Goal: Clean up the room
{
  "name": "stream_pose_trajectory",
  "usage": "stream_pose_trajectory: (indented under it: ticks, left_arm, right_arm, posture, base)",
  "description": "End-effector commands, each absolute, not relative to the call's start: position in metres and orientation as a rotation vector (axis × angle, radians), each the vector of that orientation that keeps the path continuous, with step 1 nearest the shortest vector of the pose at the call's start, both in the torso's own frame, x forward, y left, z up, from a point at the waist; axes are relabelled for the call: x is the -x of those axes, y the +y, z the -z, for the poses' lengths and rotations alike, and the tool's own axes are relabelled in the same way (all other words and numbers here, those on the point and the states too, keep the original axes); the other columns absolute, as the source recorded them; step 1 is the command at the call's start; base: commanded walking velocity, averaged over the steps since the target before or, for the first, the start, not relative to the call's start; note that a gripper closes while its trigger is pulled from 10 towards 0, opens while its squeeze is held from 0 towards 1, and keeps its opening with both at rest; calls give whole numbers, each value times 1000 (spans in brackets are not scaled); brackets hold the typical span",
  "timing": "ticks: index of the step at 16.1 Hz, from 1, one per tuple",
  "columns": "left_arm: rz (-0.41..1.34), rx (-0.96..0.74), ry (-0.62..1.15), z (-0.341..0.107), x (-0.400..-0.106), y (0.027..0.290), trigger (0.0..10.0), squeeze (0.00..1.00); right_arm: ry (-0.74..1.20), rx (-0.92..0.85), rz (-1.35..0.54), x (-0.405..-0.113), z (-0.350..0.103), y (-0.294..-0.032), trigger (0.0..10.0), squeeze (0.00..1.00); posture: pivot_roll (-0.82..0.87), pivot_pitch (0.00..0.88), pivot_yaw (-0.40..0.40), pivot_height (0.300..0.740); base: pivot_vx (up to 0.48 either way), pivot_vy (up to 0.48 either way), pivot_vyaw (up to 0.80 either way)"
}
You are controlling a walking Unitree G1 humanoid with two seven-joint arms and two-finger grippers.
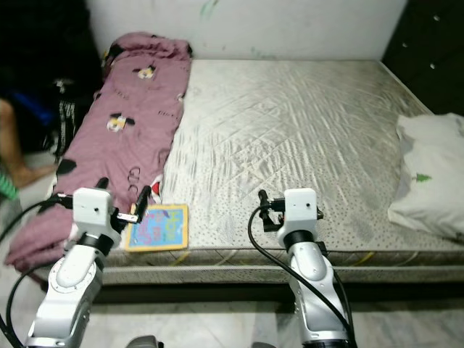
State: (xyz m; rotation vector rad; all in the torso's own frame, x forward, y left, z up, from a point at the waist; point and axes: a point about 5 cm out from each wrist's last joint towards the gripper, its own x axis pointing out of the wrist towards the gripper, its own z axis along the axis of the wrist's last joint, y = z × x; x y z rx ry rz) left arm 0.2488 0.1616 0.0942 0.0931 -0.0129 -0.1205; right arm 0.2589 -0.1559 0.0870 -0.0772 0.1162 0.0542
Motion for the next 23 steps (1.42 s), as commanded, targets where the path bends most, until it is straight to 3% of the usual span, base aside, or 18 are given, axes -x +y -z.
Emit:
stream_pose_trajectory:
  ticks: [1,17,23]
  left_arm:
    - [124,-101,-17,-95,-250,161,10000,0]
    - [126,-100,-17,-95,-250,160,10000,0]
    - [142,-75,-39,-97,-250,158,10000,0]
  right_arm:
    - [104,82,-60,-262,-90,-156,10000,0]
    - [104,86,-62,-263,-89,-157,10000,0]
    - [100,90,-69,-264,-89,-156,10000,0]
  posture:
    - [-3,0,8,740]
    - [-3,0,5,740]
    - [-2,0,2,740]
  base:
    - [0,-266,0]
    - [0,-297,0]
    - [0,0,0]
